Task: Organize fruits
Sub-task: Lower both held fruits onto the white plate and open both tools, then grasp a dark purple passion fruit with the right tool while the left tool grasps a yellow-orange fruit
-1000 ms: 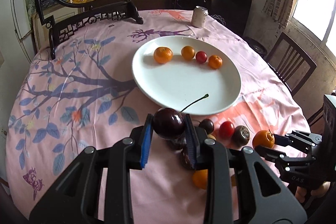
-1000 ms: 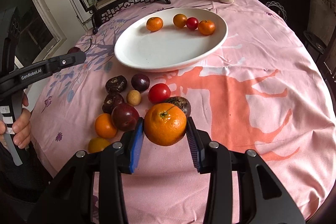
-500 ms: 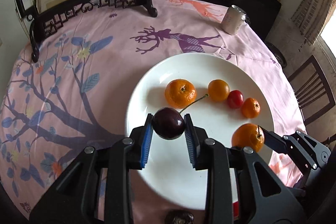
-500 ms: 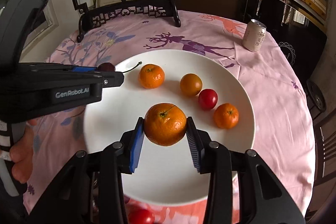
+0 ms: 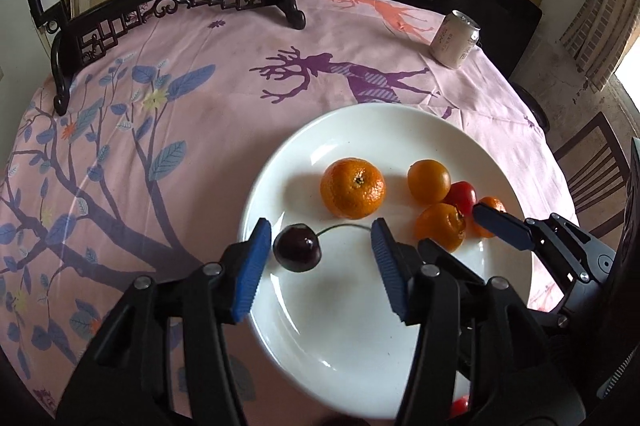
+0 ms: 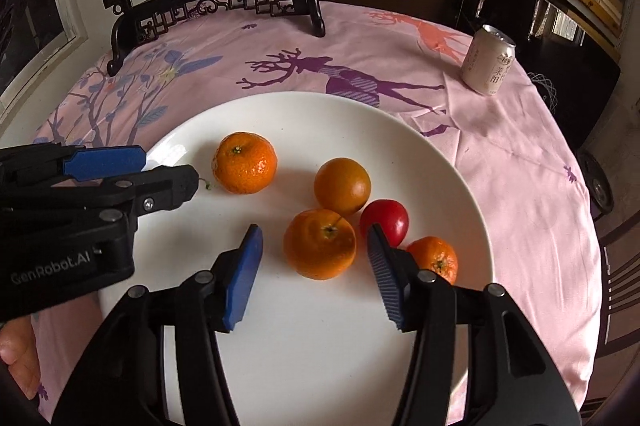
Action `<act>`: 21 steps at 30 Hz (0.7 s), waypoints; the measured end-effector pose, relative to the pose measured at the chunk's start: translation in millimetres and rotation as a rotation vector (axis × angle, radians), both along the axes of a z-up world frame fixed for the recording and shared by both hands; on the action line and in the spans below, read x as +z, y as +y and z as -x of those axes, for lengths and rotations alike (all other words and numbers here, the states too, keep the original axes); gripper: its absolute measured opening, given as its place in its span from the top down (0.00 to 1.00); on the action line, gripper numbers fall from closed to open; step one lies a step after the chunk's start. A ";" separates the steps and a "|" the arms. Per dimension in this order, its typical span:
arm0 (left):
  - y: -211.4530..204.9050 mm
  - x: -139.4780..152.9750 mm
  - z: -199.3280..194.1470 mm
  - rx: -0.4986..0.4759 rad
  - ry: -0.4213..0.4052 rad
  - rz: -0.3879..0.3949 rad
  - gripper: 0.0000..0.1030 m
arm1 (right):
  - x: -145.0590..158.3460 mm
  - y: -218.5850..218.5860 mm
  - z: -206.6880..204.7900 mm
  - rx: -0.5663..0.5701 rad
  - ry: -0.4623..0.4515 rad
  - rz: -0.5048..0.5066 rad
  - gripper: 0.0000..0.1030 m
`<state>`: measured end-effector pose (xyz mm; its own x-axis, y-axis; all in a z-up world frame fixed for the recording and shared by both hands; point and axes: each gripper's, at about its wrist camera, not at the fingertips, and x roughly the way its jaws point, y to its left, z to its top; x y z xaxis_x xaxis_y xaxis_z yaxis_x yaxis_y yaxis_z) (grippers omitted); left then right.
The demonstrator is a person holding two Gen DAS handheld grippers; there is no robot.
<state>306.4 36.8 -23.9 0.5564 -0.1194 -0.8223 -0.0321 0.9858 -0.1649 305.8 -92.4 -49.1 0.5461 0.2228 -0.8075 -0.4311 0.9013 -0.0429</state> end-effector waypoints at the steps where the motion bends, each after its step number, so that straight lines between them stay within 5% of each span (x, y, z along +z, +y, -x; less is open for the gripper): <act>1: 1.1 6.4 8.2 -0.004 -0.011 0.010 0.48 | 6.6 -2.6 7.9 0.008 -0.013 0.005 0.47; 7: 2.8 40.6 95.3 -0.028 -0.125 0.009 0.47 | 37.8 -38.9 91.3 0.004 -0.045 -0.014 0.43; 9: 3.5 40.4 128.1 -0.022 -0.163 -0.005 0.32 | 41.8 -58.1 122.3 -0.010 -0.054 -0.071 0.43; 11: 4.6 35.6 156.3 -0.003 -0.194 -0.018 0.31 | 42.4 -73.0 146.6 -0.049 -0.077 -0.101 0.43; 21: 17.9 -8.8 221.0 0.021 -0.110 -0.022 0.31 | 34.8 -97.5 175.0 -0.147 -0.055 -0.127 0.43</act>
<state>85.4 54.7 -32.7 0.6455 -0.0894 -0.7585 -0.0360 0.9884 -0.1472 130.8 -189.8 -14.3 0.6230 0.2360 -0.7458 -0.2948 0.9539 0.0556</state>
